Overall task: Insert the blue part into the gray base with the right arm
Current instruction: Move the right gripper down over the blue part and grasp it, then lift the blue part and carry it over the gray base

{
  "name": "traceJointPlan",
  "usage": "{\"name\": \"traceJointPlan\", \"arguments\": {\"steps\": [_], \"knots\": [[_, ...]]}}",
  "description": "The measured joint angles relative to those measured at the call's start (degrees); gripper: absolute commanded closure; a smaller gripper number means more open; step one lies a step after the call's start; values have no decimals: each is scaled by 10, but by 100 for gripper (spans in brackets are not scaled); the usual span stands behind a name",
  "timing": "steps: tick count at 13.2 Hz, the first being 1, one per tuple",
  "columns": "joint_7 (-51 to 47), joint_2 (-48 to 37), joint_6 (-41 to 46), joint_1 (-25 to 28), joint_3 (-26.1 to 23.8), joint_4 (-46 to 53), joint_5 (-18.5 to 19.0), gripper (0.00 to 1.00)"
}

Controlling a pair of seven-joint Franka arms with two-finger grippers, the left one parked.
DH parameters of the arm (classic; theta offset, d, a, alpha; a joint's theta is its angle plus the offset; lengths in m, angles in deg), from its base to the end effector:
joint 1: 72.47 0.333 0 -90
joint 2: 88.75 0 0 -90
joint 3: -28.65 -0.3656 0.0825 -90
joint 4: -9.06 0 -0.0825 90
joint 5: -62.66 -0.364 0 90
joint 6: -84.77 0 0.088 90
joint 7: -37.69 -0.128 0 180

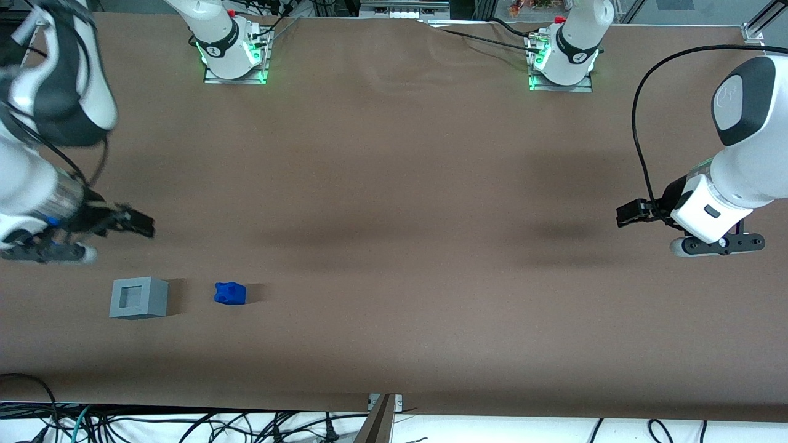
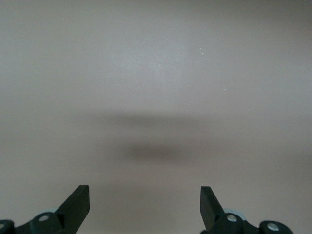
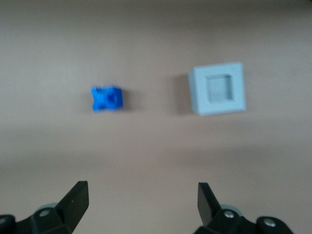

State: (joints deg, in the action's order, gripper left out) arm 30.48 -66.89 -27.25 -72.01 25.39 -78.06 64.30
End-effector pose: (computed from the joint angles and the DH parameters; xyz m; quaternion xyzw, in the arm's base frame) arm 0.6774 0.0357 0.4784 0.9992 -0.0278 0.0270 0.0003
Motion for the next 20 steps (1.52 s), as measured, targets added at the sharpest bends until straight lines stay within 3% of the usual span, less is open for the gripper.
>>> {"name": "traceJointPlan", "arguments": {"steps": [6, 15, 16, 18, 19, 20], "knots": [[-43, 166, -117, 39, -2, 86, -1, 1], [-45, 243, -171, 57, -2, 91, -2, 1], [-45, 245, -171, 57, -2, 91, -2, 6], [-45, 250, -171, 57, -2, 91, -2, 44], [-45, 253, -171, 57, -2, 91, -2, 60], [-45, 254, -171, 57, -2, 91, -2, 70]]}}
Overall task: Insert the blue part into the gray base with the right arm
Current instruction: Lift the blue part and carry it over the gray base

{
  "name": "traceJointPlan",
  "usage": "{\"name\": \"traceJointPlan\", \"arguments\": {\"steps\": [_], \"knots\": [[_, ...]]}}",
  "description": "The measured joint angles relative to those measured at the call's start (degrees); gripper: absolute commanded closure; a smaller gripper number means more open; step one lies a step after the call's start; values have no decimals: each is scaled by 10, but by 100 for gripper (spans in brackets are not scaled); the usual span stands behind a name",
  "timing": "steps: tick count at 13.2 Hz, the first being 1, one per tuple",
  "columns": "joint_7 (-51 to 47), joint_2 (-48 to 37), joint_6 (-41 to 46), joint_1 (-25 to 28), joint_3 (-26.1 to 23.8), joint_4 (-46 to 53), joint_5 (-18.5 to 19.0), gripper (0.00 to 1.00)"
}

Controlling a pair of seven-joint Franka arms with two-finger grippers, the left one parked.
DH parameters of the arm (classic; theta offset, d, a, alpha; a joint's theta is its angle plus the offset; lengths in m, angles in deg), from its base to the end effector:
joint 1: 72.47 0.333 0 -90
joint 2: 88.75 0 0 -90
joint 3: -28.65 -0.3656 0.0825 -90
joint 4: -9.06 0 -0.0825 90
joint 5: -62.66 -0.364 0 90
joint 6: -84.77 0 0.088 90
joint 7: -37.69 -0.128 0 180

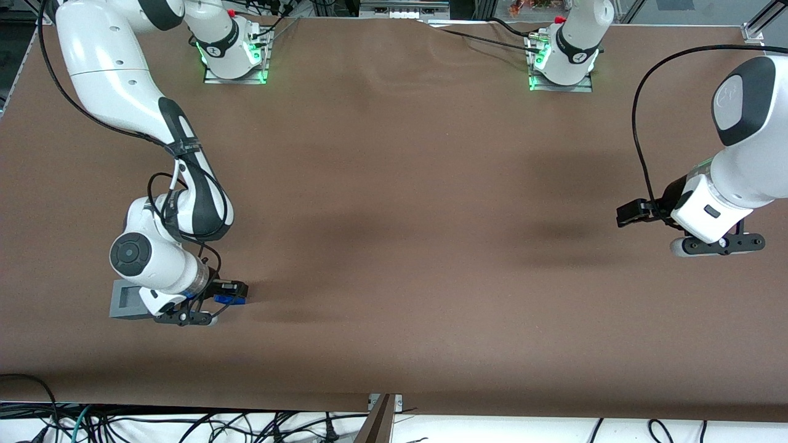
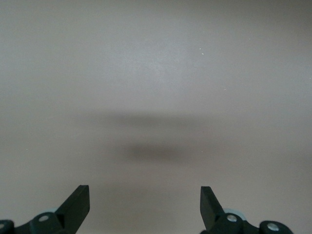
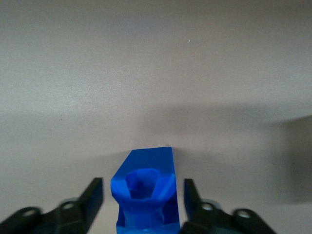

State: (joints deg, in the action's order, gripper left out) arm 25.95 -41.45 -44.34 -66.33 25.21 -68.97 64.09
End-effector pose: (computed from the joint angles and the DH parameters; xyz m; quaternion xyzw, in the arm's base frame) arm 0.7569 0.1151 0.2559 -0.9991 0.0217 -0.0309 0.0178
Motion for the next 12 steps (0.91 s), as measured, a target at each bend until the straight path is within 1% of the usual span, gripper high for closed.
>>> {"name": "traceJointPlan", "arguments": {"steps": [3, 6, 10, 12], "knots": [[5, 0, 0, 0, 0, 5, 0, 70], [61, -16, 24, -4, 10, 25, 1, 70], [184, -50, 57, -62, 14, 43, 0, 70], [215, -50, 59, -87, 14, 45, 0, 70]]}}
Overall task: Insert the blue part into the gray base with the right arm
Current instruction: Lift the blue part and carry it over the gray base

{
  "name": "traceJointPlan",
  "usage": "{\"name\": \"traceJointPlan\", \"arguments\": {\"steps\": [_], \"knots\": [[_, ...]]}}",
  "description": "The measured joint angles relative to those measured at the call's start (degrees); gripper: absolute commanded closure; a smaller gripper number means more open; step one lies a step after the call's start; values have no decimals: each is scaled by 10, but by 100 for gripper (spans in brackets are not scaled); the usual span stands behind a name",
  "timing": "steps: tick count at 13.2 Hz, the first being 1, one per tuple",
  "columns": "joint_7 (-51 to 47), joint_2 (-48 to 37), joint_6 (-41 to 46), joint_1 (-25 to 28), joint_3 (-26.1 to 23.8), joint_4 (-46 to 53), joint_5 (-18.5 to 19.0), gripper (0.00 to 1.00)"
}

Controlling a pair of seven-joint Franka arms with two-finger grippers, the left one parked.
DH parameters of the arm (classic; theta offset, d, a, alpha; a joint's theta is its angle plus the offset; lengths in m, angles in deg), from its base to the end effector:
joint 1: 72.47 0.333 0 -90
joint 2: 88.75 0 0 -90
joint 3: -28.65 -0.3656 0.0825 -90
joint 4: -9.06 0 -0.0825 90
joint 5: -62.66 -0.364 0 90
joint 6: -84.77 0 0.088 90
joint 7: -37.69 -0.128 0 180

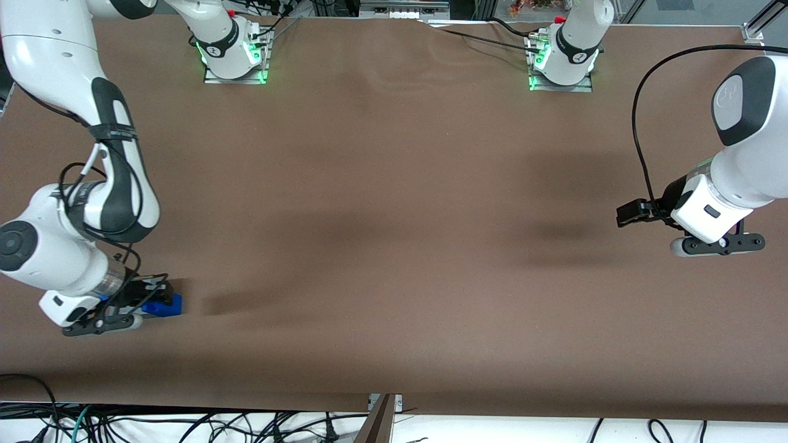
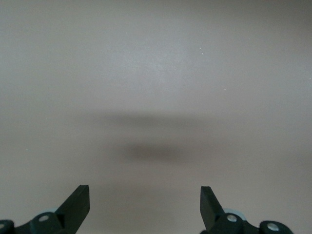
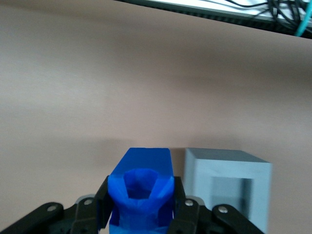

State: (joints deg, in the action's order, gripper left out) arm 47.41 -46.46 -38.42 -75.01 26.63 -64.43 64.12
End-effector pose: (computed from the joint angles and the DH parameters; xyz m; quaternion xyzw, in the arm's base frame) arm 0.7743 -0.0160 0.3486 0.9946 0.0810 0.0646 0.0053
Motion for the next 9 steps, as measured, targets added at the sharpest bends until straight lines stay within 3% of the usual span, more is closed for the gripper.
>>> {"name": "traceJointPlan", "arguments": {"steps": [9], "knots": [[71, -2, 3, -58, 8, 6, 0, 70]]}}
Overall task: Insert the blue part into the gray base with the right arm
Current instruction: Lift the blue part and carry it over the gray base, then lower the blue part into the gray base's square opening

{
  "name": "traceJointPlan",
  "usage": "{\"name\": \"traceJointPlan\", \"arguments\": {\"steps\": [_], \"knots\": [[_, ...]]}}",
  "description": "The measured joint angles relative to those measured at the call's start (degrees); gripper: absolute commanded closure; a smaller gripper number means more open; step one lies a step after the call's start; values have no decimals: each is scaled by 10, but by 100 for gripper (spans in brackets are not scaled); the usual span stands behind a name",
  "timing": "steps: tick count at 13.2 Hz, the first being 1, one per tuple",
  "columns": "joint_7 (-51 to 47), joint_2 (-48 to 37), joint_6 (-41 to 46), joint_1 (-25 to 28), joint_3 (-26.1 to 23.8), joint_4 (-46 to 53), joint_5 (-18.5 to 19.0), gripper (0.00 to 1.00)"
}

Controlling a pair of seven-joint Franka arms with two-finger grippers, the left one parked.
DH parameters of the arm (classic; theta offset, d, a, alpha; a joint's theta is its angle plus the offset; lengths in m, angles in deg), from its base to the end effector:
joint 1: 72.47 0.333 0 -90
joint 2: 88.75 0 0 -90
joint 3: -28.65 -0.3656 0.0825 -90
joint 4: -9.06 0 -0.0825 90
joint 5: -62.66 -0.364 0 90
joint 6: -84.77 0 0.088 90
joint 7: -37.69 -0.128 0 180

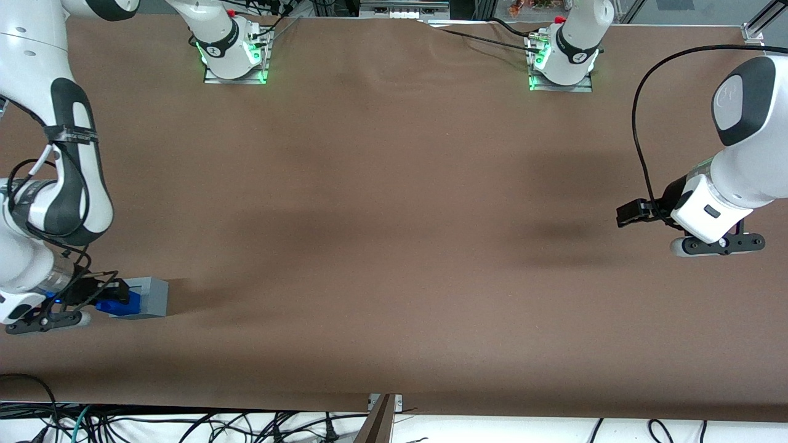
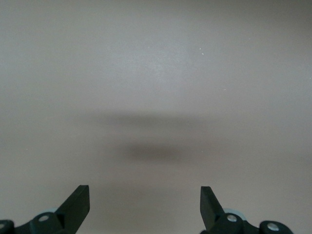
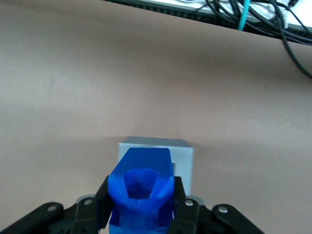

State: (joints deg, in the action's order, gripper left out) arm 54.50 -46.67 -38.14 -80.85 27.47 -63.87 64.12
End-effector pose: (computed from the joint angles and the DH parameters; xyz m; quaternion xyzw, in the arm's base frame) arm 0.7689 -0.1031 0.3553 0.9938 0.0866 0.0665 0.0187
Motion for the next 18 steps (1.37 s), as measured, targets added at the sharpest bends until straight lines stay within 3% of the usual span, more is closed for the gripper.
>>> {"name": "traceJointPlan", "arguments": {"steps": [18], "knots": [[17, 7, 21, -11, -1, -7, -1, 70]]}}
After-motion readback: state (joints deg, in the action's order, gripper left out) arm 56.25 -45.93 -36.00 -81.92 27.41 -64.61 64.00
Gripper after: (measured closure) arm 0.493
